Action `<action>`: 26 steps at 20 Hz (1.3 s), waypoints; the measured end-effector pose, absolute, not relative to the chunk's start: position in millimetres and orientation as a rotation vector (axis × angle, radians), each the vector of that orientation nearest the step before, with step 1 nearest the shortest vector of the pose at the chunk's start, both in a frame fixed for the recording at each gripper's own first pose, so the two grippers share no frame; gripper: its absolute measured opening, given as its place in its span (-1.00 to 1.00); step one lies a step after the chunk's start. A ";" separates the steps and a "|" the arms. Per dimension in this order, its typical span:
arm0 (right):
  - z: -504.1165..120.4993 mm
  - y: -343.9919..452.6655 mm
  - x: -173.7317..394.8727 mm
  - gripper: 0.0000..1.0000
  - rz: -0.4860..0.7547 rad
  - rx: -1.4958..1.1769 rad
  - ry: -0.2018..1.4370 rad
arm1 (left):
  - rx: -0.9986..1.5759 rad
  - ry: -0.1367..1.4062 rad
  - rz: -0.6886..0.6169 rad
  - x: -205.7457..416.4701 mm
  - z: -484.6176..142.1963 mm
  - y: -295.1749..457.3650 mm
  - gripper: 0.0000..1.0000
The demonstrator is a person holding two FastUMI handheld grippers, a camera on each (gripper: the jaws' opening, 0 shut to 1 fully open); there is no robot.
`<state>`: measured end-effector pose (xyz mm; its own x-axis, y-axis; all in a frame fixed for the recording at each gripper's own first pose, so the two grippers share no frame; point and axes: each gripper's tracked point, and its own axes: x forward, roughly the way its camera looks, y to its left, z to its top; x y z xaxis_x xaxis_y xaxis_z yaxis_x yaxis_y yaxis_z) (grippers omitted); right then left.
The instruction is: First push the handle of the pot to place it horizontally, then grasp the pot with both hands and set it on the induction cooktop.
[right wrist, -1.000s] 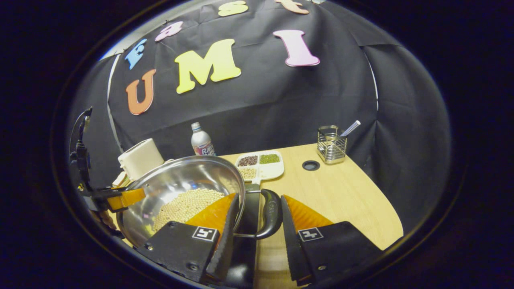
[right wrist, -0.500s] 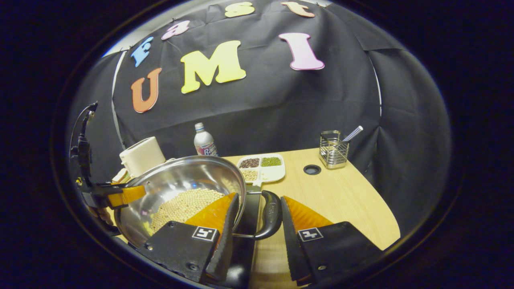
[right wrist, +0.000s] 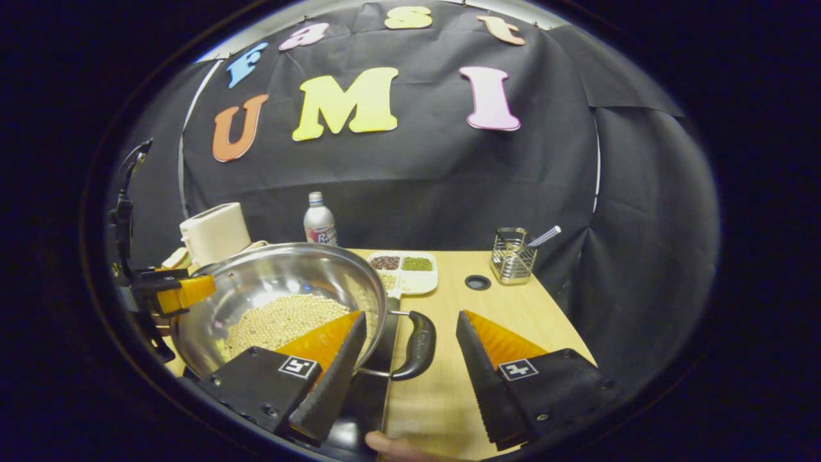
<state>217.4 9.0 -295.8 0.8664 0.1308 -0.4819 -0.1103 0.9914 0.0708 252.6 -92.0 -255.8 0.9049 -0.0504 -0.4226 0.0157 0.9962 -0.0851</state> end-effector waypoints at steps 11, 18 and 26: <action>-222.9 0.8 135.0 0.87 0.114 0.023 0.368 | -0.132 0.339 -0.039 155.0 -188.3 -86.6 0.93; -161.5 -4.8 72.1 0.89 0.086 -0.001 0.253 | -0.132 0.203 -0.061 84.5 -127.3 -76.1 0.92; -83.1 -15.2 -31.2 1.00 0.064 -0.009 0.087 | -0.111 0.056 -0.071 -15.1 -56.0 -70.2 0.91</action>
